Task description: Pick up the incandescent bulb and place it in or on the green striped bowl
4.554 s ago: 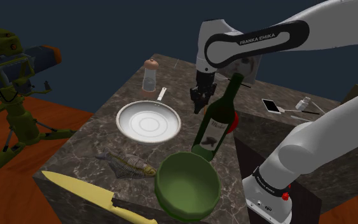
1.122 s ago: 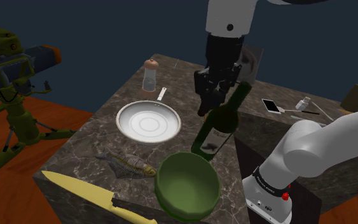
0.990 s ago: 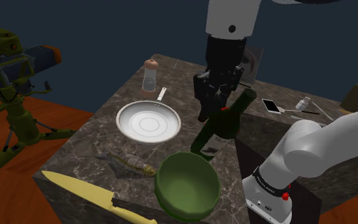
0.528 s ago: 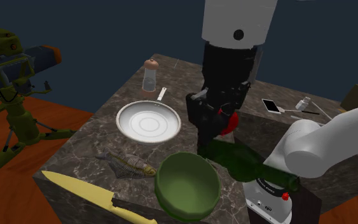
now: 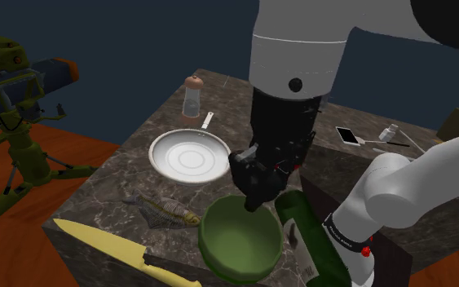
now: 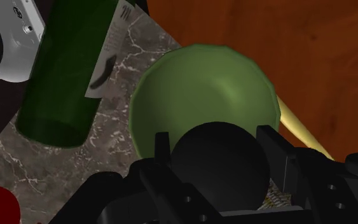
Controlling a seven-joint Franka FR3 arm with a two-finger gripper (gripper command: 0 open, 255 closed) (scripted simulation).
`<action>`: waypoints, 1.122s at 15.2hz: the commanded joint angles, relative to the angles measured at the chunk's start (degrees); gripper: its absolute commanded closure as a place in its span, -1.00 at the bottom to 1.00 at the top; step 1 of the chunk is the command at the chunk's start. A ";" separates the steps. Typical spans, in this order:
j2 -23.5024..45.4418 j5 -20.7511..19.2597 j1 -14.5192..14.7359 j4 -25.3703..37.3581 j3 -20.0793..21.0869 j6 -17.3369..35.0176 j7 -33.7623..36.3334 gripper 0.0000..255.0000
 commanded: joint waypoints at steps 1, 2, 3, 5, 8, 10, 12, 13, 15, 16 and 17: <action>-0.38 0.27 0.16 -1.82 0.15 1.47 -0.38 1.00; -0.47 0.40 0.22 -2.62 0.31 2.20 -0.49 1.00; -0.54 0.52 0.27 -3.41 0.47 2.93 -0.60 1.00; -0.64 0.76 0.36 -4.95 0.83 4.40 -0.80 1.00; -0.68 1.11 0.48 -7.18 1.41 6.63 -1.07 1.00; -0.62 1.36 0.54 -8.79 1.91 8.34 -1.24 1.00; -0.62 1.37 0.54 -8.80 1.91 8.33 -1.25 1.00; -0.62 1.37 0.54 -8.80 1.91 8.33 -1.24 1.00; -0.62 1.37 0.54 -8.79 1.91 8.33 -1.24 1.00; -0.62 1.37 0.54 -8.79 1.91 8.33 -1.24 1.00; -0.62 1.37 0.54 -8.79 1.91 8.33 -1.24 1.00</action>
